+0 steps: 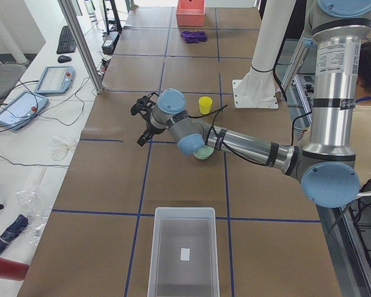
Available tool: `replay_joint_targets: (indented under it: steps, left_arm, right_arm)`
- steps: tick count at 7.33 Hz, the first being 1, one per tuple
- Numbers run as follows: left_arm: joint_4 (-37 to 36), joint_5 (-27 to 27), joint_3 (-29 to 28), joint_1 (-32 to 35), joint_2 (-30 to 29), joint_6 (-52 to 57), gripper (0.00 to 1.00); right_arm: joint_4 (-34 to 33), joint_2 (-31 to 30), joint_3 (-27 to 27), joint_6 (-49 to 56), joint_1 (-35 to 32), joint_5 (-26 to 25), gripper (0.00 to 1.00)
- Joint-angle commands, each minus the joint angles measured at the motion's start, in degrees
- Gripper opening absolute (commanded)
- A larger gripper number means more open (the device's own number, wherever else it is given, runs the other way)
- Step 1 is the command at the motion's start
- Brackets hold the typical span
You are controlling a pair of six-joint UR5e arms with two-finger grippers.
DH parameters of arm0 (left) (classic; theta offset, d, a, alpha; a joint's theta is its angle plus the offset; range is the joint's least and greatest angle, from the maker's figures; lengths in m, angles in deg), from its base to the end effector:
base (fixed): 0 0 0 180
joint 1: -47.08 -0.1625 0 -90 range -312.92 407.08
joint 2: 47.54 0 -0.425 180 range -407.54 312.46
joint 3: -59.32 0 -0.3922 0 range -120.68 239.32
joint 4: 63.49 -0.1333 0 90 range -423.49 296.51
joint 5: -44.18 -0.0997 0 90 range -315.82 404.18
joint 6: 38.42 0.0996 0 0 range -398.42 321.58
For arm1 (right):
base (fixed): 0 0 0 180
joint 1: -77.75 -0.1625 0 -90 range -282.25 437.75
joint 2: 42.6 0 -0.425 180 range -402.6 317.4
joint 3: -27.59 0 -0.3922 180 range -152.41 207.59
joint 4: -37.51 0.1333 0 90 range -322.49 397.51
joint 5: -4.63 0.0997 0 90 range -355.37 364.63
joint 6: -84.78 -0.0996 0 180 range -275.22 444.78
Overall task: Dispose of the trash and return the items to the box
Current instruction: 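Lower the left gripper onto the yellow cup rim and grasp it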
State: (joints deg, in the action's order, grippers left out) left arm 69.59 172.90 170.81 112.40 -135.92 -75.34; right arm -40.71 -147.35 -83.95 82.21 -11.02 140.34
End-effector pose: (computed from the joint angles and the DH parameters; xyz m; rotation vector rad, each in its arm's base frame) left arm 0.1323 -0.4580 0.4006 0.5930 1.0548 0.1839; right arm 0.0534 -0.3991 0.5613 0.2802 -0.8002 -0.1073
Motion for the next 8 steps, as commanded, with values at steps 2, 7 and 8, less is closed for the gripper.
replay_joint_targets:
  steps: [2, 7, 8]
  left_arm:
    - [-1.85, -15.50, 7.68, -21.67, 0.22, -20.85, 1.00]
    - [-40.96, -32.02, 9.02, -44.03, -22.86, -51.35, 0.87]
    - [-40.98, -32.30, 7.87, -44.75, -22.90, -52.28, 0.83]
  right_arm:
    - [0.35, -0.01, -0.26, -0.06, 0.00, 0.08, 1.00]
    - [0.35, -0.01, -0.08, -0.06, 0.00, -0.01, 1.00]
    - [0.35, -0.10, 0.00, -0.06, 0.00, -0.10, 1.00]
